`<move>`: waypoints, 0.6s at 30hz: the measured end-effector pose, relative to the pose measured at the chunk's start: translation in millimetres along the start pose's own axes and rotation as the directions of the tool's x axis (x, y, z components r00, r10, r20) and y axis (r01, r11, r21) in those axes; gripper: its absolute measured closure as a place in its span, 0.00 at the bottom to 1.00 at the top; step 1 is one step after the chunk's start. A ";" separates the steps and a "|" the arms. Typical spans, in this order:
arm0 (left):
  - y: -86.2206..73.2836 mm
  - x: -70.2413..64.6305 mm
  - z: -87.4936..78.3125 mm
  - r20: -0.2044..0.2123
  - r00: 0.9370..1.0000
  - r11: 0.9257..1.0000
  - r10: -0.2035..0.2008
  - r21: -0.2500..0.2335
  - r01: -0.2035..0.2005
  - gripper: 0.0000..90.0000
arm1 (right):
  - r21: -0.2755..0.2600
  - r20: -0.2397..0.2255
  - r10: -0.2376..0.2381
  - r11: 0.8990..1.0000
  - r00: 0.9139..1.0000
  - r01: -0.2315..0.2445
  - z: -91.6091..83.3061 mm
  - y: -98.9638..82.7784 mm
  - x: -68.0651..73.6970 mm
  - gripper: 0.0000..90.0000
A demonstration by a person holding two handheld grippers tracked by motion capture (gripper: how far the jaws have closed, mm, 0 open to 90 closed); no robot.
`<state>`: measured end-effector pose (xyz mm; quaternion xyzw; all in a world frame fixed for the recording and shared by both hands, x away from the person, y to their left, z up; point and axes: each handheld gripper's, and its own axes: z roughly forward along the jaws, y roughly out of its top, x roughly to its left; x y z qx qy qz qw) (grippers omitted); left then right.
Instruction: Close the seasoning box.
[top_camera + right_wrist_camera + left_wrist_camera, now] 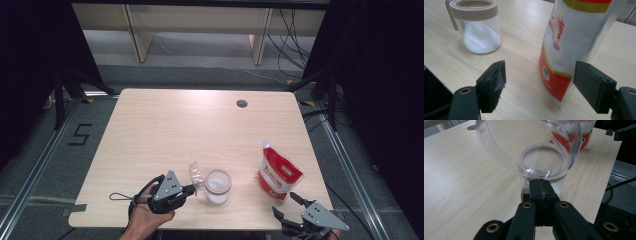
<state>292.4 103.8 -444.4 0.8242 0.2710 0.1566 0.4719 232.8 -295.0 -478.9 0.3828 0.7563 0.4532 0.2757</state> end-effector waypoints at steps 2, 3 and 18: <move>0.2 0.3 0.5 -0.002 1.000 1.000 -0.004 -0.010 0.004 0.99 | -0.002 -0.002 -0.004 1.000 1.000 0.004 0.4 0.0 -0.4 0.30; 0.3 1.0 0.9 0.006 1.000 1.000 -0.002 -0.011 0.002 0.99 | -0.003 -0.002 -0.014 1.000 1.000 0.014 0.7 0.1 -1.1 0.30; 2.7 -1.1 3.2 -0.004 1.000 1.000 0.004 -0.017 -0.004 0.99 | -0.002 -0.002 -0.001 1.000 1.000 0.001 0.2 0.2 -0.1 0.30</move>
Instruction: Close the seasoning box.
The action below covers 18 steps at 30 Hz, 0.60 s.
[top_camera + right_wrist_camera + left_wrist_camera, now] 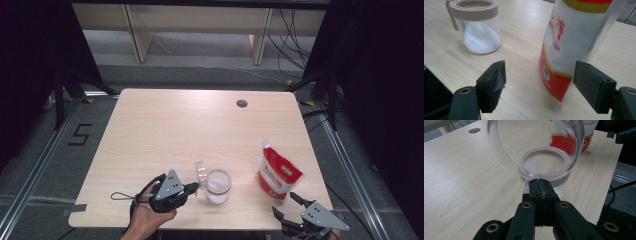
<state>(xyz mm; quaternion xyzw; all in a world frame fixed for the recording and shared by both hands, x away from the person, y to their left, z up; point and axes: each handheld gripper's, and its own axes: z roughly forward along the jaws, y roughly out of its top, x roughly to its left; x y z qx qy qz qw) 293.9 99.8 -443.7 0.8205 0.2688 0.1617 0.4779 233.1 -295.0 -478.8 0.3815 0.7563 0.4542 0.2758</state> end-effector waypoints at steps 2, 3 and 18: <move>0.9 -0.4 1.5 0.001 1.000 1.000 0.014 -0.005 -0.014 0.99 | 0.001 0.000 -0.001 1.000 1.000 0.001 0.2 -0.1 -0.1 0.30; 1.2 -0.7 2.1 0.008 1.000 1.000 0.008 -0.001 -0.008 0.98 | -0.002 0.000 -0.012 1.000 1.000 0.012 0.4 0.1 -0.8 0.30; -3.5 1.8 -1.6 0.020 1.000 1.000 -0.007 0.003 0.007 0.89 | 0.002 -0.002 -0.006 1.000 1.000 0.006 -0.9 0.2 -0.4 0.30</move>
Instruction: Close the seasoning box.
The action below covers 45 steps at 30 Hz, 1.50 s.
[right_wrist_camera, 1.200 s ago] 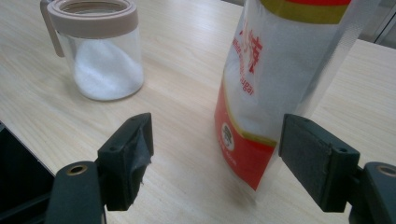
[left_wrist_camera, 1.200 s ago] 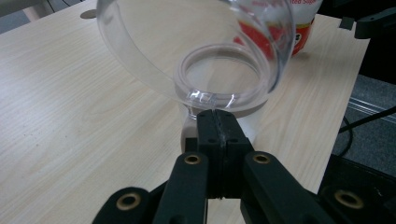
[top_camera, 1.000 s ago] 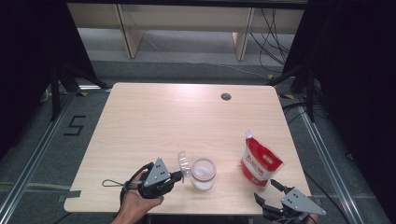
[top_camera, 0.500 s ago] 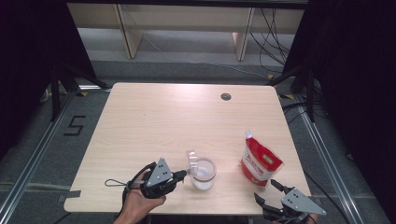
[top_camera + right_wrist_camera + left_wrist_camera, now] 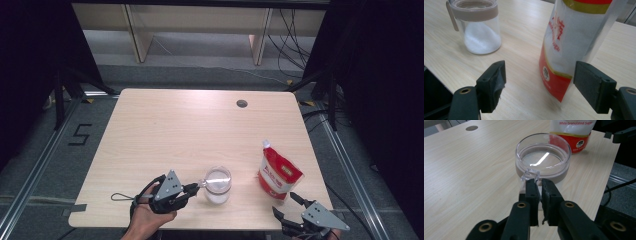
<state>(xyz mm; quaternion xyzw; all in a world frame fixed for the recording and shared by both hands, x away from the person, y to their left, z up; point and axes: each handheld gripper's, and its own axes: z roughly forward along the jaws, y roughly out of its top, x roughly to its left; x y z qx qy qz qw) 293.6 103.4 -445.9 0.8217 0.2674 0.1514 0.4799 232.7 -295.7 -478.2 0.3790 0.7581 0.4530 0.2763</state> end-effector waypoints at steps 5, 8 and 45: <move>-6.6 1.6 -6.7 0.011 0.998 0.998 -0.060 0.002 0.060 0.71 | 0.003 -0.010 0.018 1.000 1.000 -0.018 0.2 0.2 1.1 0.30; -9.0 3.2 -9.8 0.017 0.999 0.999 -0.047 0.008 0.047 0.61 | -0.013 0.000 -0.006 1.000 1.000 0.006 1.0 0.4 -0.2 0.30; -58.6 -2.5 -26.2 0.039 0.997 0.996 -0.070 0.066 0.067 0.19 | 0.026 -0.022 0.022 0.999 1.000 -0.021 0.3 -1.7 2.7 0.30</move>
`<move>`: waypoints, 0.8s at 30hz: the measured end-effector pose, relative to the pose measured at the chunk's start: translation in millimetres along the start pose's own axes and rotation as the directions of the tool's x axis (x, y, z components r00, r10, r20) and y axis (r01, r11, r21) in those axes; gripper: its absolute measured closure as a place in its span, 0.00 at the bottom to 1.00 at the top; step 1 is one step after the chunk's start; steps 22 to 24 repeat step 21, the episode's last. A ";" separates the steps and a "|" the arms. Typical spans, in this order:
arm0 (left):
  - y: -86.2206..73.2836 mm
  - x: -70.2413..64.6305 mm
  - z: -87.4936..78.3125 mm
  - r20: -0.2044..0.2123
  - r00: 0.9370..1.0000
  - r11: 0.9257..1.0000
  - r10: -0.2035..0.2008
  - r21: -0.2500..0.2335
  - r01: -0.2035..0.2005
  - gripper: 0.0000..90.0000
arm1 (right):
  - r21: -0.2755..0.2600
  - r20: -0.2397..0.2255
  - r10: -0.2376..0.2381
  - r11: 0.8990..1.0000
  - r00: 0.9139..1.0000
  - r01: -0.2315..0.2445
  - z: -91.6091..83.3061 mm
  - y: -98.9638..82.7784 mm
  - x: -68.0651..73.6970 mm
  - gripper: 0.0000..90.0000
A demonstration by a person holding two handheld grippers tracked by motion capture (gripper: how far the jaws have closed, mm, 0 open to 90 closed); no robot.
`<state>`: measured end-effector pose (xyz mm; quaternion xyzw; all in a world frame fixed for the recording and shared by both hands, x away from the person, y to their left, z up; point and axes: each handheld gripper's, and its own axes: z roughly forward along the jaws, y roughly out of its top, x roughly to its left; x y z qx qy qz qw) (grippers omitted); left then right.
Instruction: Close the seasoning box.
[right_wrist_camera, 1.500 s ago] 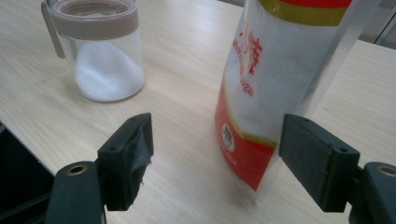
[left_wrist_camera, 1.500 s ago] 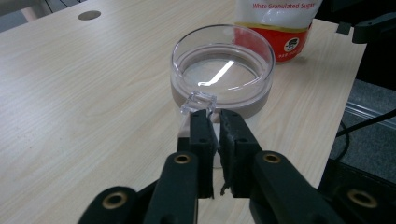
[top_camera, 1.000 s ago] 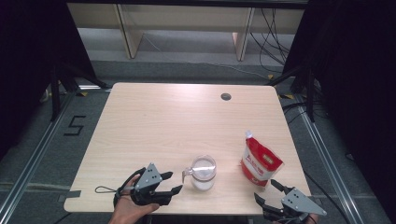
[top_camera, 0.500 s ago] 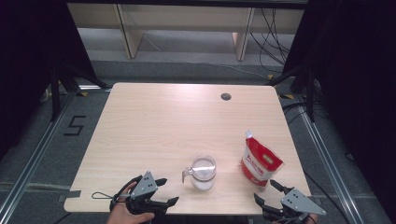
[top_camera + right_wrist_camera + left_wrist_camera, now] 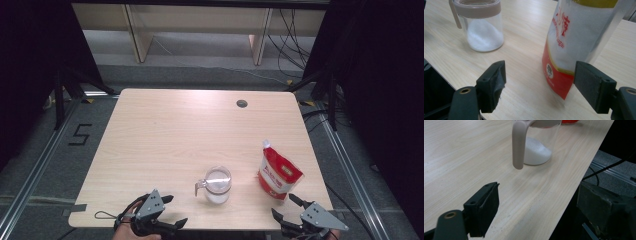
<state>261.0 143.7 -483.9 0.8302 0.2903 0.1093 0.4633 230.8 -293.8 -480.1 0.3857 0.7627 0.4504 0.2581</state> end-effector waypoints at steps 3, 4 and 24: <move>-1.6 -0.2 -0.1 -0.002 1.000 1.000 -0.005 -0.007 0.005 0.19 | -0.003 0.001 -0.002 1.000 1.000 0.002 -0.7 -0.2 -0.6 0.30; -2.5 -0.8 -1.0 -0.002 1.000 1.000 -0.012 0.002 0.012 0.19 | -0.002 -0.007 -0.001 1.000 1.000 0.001 -0.6 -0.4 -0.7 0.30; -9.0 -2.4 2.2 -0.013 1.000 1.000 -0.021 0.020 0.021 0.19 | 0.000 0.007 -0.015 1.000 1.000 0.015 -0.2 -2.4 -2.6 0.29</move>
